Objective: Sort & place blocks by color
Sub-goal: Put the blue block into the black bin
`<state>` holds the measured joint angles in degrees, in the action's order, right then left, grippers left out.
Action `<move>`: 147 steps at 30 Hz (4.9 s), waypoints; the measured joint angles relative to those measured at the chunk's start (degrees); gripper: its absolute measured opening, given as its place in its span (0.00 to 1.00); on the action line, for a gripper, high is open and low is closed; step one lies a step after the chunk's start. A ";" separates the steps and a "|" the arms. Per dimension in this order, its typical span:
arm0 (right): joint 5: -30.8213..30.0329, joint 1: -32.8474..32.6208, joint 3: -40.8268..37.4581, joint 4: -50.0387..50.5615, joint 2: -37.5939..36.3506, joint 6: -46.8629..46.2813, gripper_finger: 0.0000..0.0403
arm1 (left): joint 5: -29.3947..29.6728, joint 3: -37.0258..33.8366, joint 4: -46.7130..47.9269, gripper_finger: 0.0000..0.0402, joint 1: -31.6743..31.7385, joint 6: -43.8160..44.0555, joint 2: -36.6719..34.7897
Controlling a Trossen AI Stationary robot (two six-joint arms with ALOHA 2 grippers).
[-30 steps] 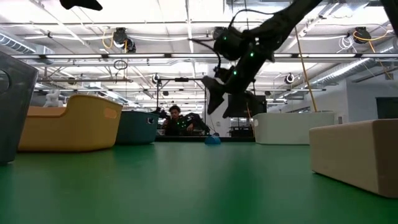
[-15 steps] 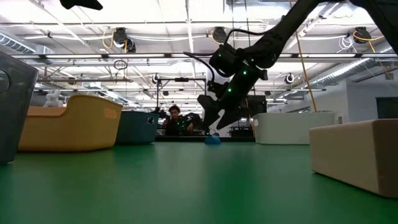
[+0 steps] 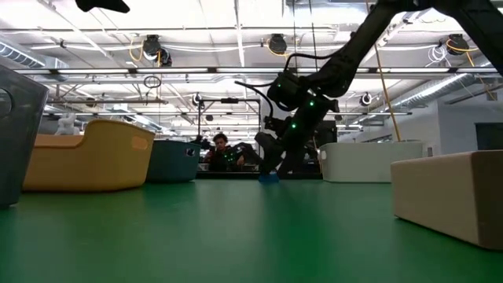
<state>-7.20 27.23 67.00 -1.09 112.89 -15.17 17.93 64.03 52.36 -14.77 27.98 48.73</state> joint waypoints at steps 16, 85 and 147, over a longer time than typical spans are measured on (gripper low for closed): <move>4.04 0.20 0.02 -1.13 0.71 8.74 0.28 | 0.02 0.00 -3.20 0.90 0.00 3.55 0.92; 25.00 -25.44 0.02 -30.37 -16.64 -45.63 0.29 | -2.49 -15.56 -53.75 0.87 3.46 -33.37 16.96; 43.24 -11.79 0.02 -7.85 -28.25 -37.83 0.60 | -8.36 -15.50 -17.03 0.23 -3.33 5.39 3.86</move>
<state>36.04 15.44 67.02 -8.94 84.64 -52.99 9.58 48.53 35.33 -18.10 33.37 52.59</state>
